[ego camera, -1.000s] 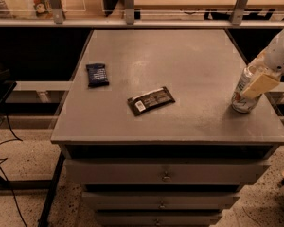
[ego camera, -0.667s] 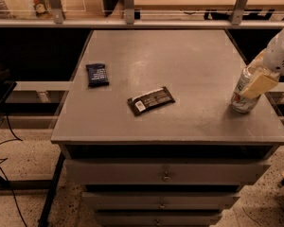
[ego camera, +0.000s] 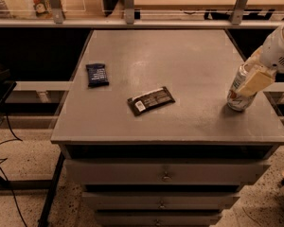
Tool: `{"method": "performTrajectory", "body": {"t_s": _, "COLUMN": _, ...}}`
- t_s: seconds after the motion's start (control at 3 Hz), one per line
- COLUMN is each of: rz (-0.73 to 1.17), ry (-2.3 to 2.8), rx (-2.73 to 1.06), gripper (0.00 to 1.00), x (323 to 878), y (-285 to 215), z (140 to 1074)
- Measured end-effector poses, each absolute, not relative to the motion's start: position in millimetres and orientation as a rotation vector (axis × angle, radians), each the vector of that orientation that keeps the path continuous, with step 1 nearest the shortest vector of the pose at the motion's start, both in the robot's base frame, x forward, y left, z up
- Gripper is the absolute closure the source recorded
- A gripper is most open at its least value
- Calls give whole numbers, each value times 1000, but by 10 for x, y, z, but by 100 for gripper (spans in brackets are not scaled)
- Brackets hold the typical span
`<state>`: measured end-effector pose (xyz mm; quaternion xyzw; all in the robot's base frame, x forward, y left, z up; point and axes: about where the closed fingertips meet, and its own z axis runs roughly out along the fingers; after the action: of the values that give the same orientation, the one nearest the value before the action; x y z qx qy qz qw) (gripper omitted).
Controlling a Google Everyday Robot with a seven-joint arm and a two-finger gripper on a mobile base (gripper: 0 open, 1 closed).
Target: Move 7up can near rxbar chocolate
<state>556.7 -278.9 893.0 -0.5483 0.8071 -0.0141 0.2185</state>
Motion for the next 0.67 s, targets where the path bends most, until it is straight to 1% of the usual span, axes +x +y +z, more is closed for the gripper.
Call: {"method": "performTrajectory", "body": {"t_s": 0.67, "rz": -67, "ry": 2136, "rx": -1578, "gripper": 100, "x": 5807, "y": -2408, "z": 9106}}
